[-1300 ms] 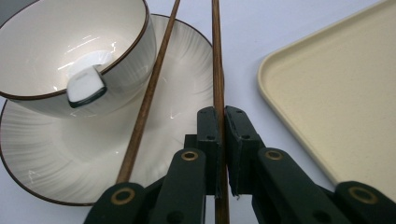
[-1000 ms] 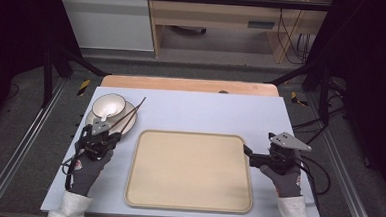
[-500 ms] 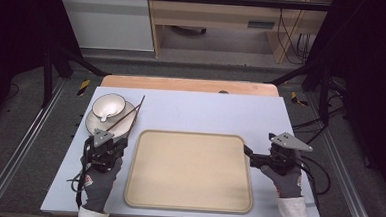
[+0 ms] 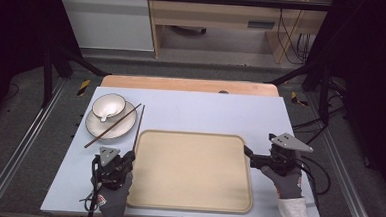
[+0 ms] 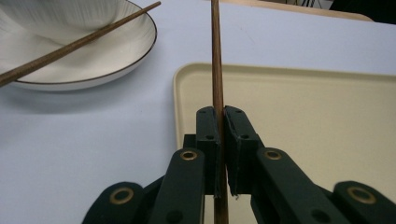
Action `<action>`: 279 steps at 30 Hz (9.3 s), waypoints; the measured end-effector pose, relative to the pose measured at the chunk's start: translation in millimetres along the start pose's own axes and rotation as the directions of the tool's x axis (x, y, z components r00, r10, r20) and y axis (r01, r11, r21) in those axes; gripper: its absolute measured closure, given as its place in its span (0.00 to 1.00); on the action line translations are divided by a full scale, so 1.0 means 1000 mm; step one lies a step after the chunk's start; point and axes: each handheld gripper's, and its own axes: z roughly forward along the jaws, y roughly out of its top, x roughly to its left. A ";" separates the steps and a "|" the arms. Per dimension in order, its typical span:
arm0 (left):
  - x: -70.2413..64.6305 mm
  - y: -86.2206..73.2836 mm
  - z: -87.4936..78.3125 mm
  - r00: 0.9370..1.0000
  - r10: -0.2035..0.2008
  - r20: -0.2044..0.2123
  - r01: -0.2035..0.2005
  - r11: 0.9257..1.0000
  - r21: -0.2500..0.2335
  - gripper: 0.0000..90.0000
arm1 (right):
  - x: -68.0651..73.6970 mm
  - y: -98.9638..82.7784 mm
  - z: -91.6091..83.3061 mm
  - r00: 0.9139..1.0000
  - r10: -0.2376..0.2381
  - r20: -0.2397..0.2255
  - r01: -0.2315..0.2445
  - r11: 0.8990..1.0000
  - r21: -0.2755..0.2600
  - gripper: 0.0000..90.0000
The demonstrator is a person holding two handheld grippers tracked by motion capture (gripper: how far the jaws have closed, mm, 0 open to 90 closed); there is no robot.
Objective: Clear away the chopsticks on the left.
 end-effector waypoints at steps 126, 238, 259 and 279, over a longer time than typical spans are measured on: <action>0.147 0.073 0.091 0.939 0.329 0.095 -0.343 0.906 0.247 0.71 | 0.007 -0.003 0.012 1.000 -0.004 0.010 0.004 1.000 0.023 0.04; -0.035 -0.041 0.010 0.990 0.061 0.130 -0.076 0.991 0.107 0.93 | 0.008 -0.003 0.009 1.000 -0.007 0.005 0.007 1.000 0.029 0.04; -0.037 -0.048 0.016 0.993 0.074 0.094 -0.088 0.983 0.158 0.93 | 0.009 -0.004 0.011 1.000 -0.013 0.006 0.013 0.999 0.036 0.04; -0.039 -0.025 0.005 0.986 0.108 0.129 -0.121 0.988 0.099 0.85 | 0.009 -0.003 0.009 1.000 -0.007 0.005 0.006 1.000 0.031 0.04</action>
